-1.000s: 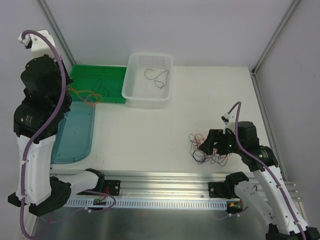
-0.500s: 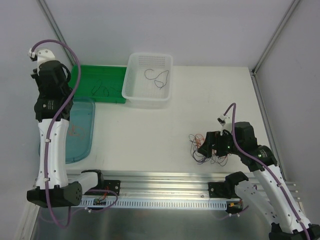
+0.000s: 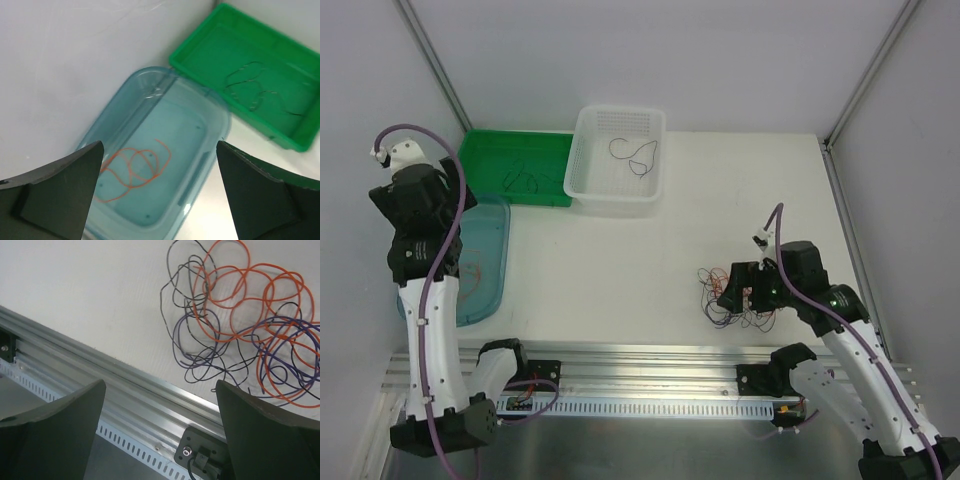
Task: Untangle the cables
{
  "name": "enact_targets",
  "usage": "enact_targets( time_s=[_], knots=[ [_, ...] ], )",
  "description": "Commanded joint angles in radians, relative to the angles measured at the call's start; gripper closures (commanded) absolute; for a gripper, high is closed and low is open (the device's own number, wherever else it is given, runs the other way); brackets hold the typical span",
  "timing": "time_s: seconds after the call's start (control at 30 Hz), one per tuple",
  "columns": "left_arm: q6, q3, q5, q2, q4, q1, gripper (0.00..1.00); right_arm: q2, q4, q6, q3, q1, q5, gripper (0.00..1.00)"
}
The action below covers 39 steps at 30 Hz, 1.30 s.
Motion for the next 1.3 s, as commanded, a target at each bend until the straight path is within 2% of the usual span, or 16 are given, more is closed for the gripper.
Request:
enact_targets(
  time_s=[0.0, 0.03, 0.07, 0.1, 0.2, 0.23, 0.43, 0.67, 0.83, 1.03, 1.13, 1.17, 1.23, 1.27],
  knots=[
    [-0.109, 0.001, 0.311, -0.054, -0.024, 0.003, 0.01, 0.036, -0.016, 0.048, 0.039, 0.005, 0.11, 0.03],
    [-0.127, -0.028, 0.397, -0.065, -0.024, 0.003, 0.01, 0.045, -0.026, 0.059, 0.037, 0.005, 0.174, 0.03],
    [-0.147, -0.047, 0.6, -0.086, -0.024, 0.002, 0.01, 0.056, -0.027, 0.073, 0.034, 0.005, 0.206, 0.03],
    [-0.169, -0.07, 0.694, -0.096, -0.013, 0.0, 0.01, 0.074, -0.029, 0.093, 0.032, 0.005, 0.237, 0.03],
    [-0.227, -0.166, 0.94, -0.105, 0.009, -0.058, 0.01, 0.127, -0.015, 0.127, 0.009, 0.003, 0.333, 0.01],
    [-0.23, -0.217, 0.967, -0.103, 0.012, -0.128, 0.01, 0.137, 0.006, 0.13, -0.006, 0.005, 0.346, 0.01],
    [-0.227, -0.415, 0.857, -0.085, 0.122, -0.473, 0.01, 0.237, 0.193, 0.164, -0.09, 0.014, 0.23, 0.11],
    [-0.224, -0.547, 0.84, -0.053, 0.205, -0.525, 0.01, 0.439, 0.313, 0.157, -0.087, 0.075, 0.219, 0.17],
    [-0.333, -0.617, 0.832, -0.068, 0.268, -0.573, 0.01, 0.552, 0.393, 0.194, -0.057, 0.127, 0.251, 0.23],
    [-0.476, -0.67, 0.713, 0.005, 0.447, -0.769, 0.01, 0.628, 0.444, 0.231, -0.02, 0.16, 0.268, 0.5],
    [-0.525, -0.664, 0.627, 0.088, 0.536, -0.862, 0.01, 0.641, 0.465, 0.233, -0.001, 0.184, 0.262, 0.66],
    [-0.545, -0.659, 0.602, 0.113, 0.558, -0.885, 0.01, 0.645, 0.47, 0.234, 0.003, 0.192, 0.262, 0.75],
    [-0.554, -0.634, 0.558, 0.195, 0.631, -0.949, 0.01, 0.656, 0.477, 0.243, 0.006, 0.194, 0.253, 0.84],
    [-0.555, -0.624, 0.544, 0.225, 0.657, -0.968, 0.01, 0.659, 0.488, 0.248, 0.006, 0.194, 0.246, 0.93]
  ],
)
